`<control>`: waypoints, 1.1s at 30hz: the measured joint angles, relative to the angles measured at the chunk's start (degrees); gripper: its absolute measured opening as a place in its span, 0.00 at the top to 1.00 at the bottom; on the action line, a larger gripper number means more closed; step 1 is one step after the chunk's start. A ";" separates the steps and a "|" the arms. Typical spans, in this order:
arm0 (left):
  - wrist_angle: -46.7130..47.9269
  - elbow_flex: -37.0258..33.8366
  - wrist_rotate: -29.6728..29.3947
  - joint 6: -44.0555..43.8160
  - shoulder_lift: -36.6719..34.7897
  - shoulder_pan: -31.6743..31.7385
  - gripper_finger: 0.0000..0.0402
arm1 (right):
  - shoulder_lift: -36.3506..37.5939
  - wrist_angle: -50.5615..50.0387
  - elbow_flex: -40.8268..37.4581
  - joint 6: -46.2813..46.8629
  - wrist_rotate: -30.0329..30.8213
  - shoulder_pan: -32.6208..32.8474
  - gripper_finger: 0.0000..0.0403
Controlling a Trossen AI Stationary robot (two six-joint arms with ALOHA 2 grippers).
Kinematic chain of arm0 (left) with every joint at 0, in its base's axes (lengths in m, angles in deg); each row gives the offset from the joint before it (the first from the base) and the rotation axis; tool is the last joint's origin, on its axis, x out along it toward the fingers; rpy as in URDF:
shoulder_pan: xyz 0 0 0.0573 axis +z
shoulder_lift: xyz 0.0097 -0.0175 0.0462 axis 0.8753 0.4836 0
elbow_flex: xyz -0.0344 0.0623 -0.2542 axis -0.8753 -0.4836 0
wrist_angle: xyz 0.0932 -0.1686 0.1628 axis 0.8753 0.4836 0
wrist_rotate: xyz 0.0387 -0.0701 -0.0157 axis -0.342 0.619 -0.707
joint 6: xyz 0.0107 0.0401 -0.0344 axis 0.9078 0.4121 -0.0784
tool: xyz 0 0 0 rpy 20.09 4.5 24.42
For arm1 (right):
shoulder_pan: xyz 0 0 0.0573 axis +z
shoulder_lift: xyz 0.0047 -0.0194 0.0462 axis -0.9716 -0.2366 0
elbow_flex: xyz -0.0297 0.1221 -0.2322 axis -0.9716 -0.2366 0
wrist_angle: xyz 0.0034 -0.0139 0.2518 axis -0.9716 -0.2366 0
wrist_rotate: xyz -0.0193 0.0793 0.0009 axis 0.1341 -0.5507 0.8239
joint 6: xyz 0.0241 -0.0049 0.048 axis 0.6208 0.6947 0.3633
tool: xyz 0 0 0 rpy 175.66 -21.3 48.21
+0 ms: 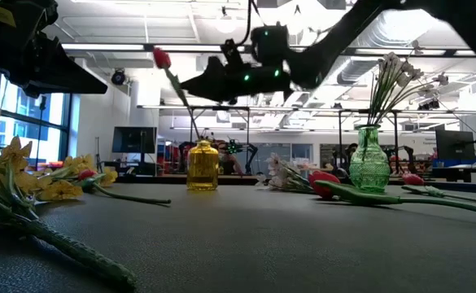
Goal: Sort flowers into vase by color
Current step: Put the white flowers into the green vase
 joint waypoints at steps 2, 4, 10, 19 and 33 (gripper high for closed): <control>-0.01 0.00 0.00 0.00 -0.01 0.00 1.00 | 3.21 -6.89 0.00 -1.21 1.81 0.02 0.47; -0.03 0.00 -0.02 0.02 0.00 0.00 1.00 | 6.34 -13.50 0.01 -2.09 5.23 0.45 0.46; -0.43 0.04 -0.02 0.02 -0.01 0.02 1.00 | 15.17 -32.19 0.02 -2.92 14.79 3.00 0.48; -0.44 0.04 -0.38 0.04 -0.01 0.09 1.00 | 23.80 -59.65 0.02 4.56 24.67 14.46 0.56; -0.40 0.04 -0.48 1.16 0.01 1.77 1.00 | 26.84 -86.46 -5.53 42.17 41.50 34.00 0.64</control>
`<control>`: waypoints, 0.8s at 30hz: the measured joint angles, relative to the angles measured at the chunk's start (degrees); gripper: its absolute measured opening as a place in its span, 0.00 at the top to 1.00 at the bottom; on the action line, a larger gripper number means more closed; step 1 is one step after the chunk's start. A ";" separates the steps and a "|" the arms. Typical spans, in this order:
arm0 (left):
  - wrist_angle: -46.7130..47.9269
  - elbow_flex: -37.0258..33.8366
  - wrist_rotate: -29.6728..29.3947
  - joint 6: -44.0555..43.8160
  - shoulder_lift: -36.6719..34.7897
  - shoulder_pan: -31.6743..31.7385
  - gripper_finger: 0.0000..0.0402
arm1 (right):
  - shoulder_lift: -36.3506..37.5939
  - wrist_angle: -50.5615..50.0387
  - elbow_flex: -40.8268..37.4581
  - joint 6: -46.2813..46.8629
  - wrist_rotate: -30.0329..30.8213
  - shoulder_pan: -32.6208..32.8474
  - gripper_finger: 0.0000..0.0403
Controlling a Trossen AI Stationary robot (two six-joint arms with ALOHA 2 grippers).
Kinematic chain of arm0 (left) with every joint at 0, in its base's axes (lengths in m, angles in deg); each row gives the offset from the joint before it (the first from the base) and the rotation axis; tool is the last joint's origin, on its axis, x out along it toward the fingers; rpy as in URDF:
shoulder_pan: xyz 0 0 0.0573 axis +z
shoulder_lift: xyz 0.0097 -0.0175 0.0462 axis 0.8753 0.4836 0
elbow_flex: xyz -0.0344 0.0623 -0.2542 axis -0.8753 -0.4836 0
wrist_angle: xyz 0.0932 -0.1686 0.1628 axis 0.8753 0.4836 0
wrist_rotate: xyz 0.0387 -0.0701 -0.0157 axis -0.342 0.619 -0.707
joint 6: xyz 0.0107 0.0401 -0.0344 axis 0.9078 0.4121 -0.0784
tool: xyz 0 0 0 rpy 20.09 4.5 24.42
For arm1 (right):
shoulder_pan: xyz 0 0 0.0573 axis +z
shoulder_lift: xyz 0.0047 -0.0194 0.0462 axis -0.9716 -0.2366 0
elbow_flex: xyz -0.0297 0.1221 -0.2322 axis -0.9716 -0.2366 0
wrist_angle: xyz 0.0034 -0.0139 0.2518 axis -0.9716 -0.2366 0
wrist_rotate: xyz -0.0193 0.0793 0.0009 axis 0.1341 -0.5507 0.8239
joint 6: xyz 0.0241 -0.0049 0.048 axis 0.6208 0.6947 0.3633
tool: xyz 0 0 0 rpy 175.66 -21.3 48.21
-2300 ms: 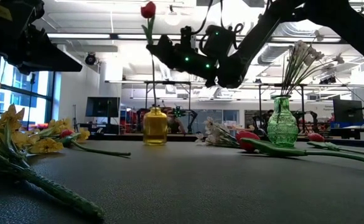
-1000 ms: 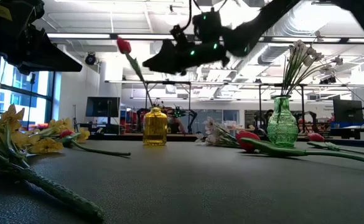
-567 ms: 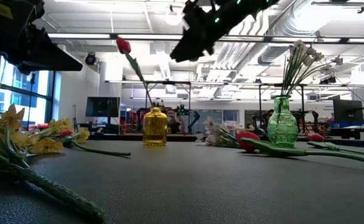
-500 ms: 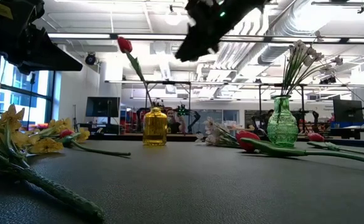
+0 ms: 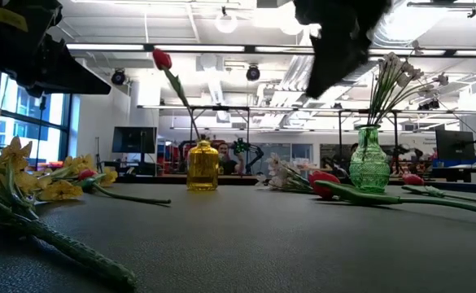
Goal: Sort flowers into vase by color
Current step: Put the white flowers into the green vase
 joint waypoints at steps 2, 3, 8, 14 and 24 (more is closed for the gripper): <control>0.00 0.00 0.00 0.01 -0.01 0.00 1.00 | -0.04 0.13 -2.62 4.42 0.33 0.95 0.61; 0.00 0.00 0.00 0.25 0.00 0.00 1.00 | -0.04 0.41 -3.87 6.31 1.32 1.27 0.59; 0.01 0.00 -0.04 1.41 -0.01 0.62 1.00 | -0.07 6.23 -10.69 11.22 4.89 -0.33 0.43; -0.04 0.00 -0.07 3.43 -0.02 3.55 1.00 | -0.11 18.32 -17.43 11.38 -0.48 -8.10 0.24; -0.04 0.00 1.27 3.89 -0.01 7.94 1.00 | -0.41 22.93 -19.12 11.36 -1.22 -11.90 0.20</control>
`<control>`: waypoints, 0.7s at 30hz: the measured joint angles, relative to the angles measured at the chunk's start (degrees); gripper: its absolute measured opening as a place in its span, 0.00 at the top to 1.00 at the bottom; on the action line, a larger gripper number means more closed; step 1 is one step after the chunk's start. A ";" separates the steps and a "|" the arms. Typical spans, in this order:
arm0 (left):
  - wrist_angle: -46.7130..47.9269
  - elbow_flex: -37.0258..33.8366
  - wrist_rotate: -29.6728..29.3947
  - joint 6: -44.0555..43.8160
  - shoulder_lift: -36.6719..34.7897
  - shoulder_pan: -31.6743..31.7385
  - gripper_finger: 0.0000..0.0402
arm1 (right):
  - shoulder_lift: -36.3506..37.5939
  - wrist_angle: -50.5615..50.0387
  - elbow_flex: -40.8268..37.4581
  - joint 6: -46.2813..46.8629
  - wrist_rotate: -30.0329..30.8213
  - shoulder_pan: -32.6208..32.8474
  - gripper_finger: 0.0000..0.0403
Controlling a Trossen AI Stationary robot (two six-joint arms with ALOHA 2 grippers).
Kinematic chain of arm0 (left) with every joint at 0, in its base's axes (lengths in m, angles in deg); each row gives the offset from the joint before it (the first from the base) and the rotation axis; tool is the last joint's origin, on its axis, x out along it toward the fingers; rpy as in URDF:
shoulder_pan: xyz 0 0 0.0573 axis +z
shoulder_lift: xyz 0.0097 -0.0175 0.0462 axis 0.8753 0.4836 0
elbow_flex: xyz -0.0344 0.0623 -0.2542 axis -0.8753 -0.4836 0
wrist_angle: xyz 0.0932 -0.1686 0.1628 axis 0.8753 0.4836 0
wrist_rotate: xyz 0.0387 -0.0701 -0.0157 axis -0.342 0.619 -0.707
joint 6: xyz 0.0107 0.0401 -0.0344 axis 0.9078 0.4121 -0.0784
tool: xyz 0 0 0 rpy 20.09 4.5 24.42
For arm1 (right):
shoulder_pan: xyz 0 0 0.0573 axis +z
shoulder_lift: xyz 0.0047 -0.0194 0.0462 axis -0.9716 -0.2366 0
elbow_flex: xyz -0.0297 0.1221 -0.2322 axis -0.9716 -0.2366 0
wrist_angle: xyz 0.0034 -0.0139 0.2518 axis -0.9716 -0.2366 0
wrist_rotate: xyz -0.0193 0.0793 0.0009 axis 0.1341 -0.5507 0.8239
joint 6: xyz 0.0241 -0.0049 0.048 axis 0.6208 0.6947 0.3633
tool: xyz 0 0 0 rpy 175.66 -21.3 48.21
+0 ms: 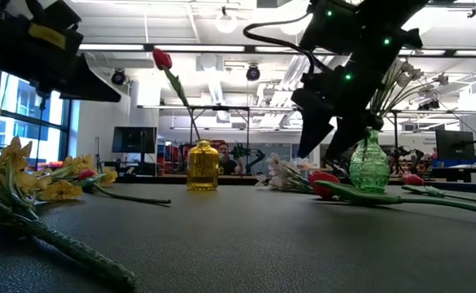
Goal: Sort flowers into vase by color
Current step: Put the white flowers into the green vase
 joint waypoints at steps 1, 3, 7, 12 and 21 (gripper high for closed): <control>0.00 0.00 0.01 -0.02 0.00 0.29 1.00 | -0.40 0.46 0.02 0.34 0.13 0.00 0.20; -0.06 0.00 0.04 -0.07 -0.01 0.68 1.00 | -1.67 1.45 0.02 1.25 0.11 0.00 0.20; -1.00 0.00 0.51 0.01 -0.02 1.00 1.00 | -5.44 3.10 0.08 1.58 -0.01 -0.33 0.20; -1.31 0.00 0.65 0.09 -0.01 0.98 1.00 | -8.78 3.15 0.24 3.02 -0.37 -1.94 0.20; -1.60 0.00 0.66 0.07 -0.01 0.96 1.00 | -10.22 3.34 0.31 2.57 -2.77 -3.37 0.42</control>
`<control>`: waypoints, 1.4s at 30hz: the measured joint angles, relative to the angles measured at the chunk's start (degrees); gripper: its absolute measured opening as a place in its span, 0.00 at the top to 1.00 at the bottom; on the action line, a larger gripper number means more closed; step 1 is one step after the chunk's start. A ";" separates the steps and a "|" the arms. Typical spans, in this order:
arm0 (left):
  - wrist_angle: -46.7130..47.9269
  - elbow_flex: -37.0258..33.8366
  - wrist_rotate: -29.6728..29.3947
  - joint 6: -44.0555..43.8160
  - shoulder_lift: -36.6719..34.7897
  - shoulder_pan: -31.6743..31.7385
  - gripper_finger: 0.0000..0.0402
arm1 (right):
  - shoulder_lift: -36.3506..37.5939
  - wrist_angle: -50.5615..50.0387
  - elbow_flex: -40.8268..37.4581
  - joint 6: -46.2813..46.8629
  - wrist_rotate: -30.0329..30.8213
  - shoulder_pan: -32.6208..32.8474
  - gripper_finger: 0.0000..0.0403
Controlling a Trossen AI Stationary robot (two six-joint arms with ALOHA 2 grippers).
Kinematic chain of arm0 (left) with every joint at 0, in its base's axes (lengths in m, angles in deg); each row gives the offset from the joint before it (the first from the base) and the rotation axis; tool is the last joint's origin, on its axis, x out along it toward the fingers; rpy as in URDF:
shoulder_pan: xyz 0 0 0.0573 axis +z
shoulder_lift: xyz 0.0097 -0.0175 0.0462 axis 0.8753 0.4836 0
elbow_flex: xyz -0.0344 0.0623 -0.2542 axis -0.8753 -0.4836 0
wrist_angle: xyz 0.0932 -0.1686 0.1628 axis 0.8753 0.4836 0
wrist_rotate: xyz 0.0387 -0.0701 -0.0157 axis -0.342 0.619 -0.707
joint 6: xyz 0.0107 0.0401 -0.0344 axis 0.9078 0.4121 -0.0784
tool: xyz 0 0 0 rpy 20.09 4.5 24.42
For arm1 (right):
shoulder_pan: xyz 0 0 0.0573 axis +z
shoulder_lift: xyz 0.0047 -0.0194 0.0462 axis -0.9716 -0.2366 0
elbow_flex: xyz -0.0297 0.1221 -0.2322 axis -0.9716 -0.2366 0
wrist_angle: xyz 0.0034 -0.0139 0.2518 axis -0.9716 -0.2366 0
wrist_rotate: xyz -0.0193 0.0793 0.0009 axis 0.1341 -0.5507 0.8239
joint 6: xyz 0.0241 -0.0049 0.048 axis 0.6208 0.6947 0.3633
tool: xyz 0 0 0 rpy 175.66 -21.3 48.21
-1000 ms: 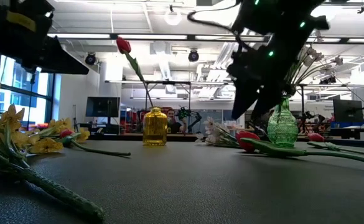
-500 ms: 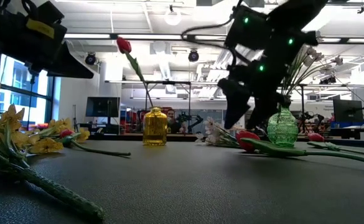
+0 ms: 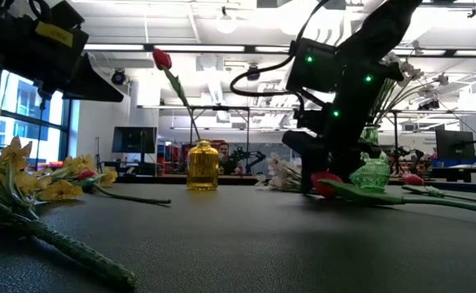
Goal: Sort flowers into vase by color
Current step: Put the white flowers into the green vase
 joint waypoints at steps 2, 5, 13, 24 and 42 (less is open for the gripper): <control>-0.06 0.00 0.02 0.00 0.01 0.00 1.00 | 0.00 -0.01 0.00 -0.07 -0.10 0.00 0.50; -0.08 0.00 0.06 0.00 0.00 0.00 1.00 | 0.00 0.06 0.00 -0.35 -0.83 0.00 0.61; -0.10 0.00 1.88 0.00 0.00 0.00 1.00 | 0.00 -0.11 -0.07 -1.30 -1.15 0.04 0.82; -0.08 0.00 2.02 0.00 0.02 0.00 1.00 | 0.83 -1.75 -0.27 -5.83 1.15 0.47 0.98; -24.19 -0.02 25.35 25.31 5.28 2.91 1.00 | 22.40 8.39 -1.02 -22.35 18.63 17.92 0.99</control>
